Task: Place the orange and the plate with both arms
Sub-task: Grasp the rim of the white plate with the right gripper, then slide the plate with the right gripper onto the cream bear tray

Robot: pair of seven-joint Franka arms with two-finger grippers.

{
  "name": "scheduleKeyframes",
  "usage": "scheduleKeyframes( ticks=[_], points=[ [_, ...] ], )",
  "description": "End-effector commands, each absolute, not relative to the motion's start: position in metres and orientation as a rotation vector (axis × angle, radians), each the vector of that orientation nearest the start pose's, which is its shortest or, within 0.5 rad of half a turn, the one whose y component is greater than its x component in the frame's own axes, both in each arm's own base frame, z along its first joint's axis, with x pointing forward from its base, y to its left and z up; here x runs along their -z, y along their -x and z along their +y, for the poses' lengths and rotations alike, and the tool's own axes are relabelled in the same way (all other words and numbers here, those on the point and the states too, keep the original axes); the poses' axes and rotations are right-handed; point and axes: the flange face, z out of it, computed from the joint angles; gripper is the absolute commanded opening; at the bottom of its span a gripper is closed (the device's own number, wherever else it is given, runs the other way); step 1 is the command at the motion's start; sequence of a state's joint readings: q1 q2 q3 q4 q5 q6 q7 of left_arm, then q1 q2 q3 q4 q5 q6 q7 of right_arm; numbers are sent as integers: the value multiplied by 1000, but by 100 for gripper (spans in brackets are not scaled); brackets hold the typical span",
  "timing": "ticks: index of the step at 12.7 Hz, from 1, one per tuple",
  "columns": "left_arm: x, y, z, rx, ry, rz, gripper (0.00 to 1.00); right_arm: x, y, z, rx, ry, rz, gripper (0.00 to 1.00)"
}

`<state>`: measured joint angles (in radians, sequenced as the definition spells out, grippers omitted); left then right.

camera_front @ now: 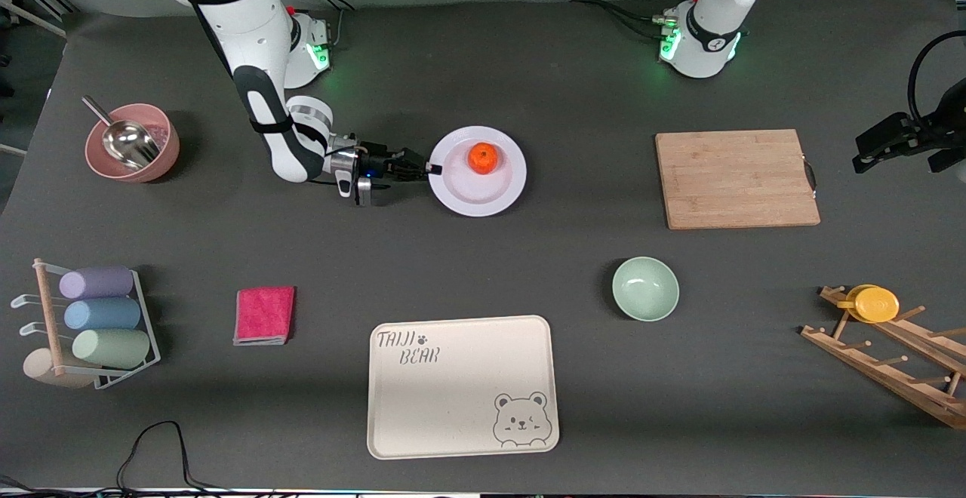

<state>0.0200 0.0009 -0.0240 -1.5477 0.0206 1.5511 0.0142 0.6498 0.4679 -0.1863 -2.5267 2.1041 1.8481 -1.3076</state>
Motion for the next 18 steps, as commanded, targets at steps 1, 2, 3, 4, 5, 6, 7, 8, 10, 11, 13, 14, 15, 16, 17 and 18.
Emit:
scheduleKeyframes(
  ticks=[1,2,3,4,5,6,7,8,10,11,13,14,15,16,17,18],
  points=[
    [-626,-547,-1,-27,3096,73,100,-135,-364,233,-48,1771,225,0],
    [-626,-548,-1,-25,3096,73,100,-149,-371,234,-46,1755,220,0],
    [-627,-548,1,-13,3104,69,100,-162,-379,233,-48,1745,217,0],
    [-628,-549,1,-1,3111,83,100,-175,-390,230,-47,1741,207,0],
    [-629,-550,3,6,3115,81,100,-189,-400,228,-43,1731,205,0],
    [-629,-550,0,9,3115,88,100,-207,-413,228,-40,1718,203,0],
    [-629,-550,-5,14,3116,103,100,-225,-430,223,-30,1717,191,0],
    [-629,-550,-6,11,3122,103,100,-242,-447,220,-24,1717,189,0],
    [-630,-550,-7,11,3124,105,100,-273,-479,217,-17,1721,191,0],
    [-631,-550,-7,9,3124,105,100,-291,-497,213,-13,1732,183,0],
    [-631,-550,-6,9,3124,105,100,-325,-530,205,-18,1752,186,0],
    [-631,-550,-10,9,3123,117,100,-343,-546,202,-15,1764,180,0],
    [-631,-549,-11,4,3124,120,100,-354,-562,201,-11,1773,186,0],
    [-631,-549,-10,7,3124,117,100,-364,-578,200,-5,1778,200,0],
    [-631,-549,-9,4,3124,115,100,-369,-595,204,-2,1784,205,0],
    [-631,-549,-8,4,3124,112,100,-373,-615,202,16,1793,208,0]
  ],
)
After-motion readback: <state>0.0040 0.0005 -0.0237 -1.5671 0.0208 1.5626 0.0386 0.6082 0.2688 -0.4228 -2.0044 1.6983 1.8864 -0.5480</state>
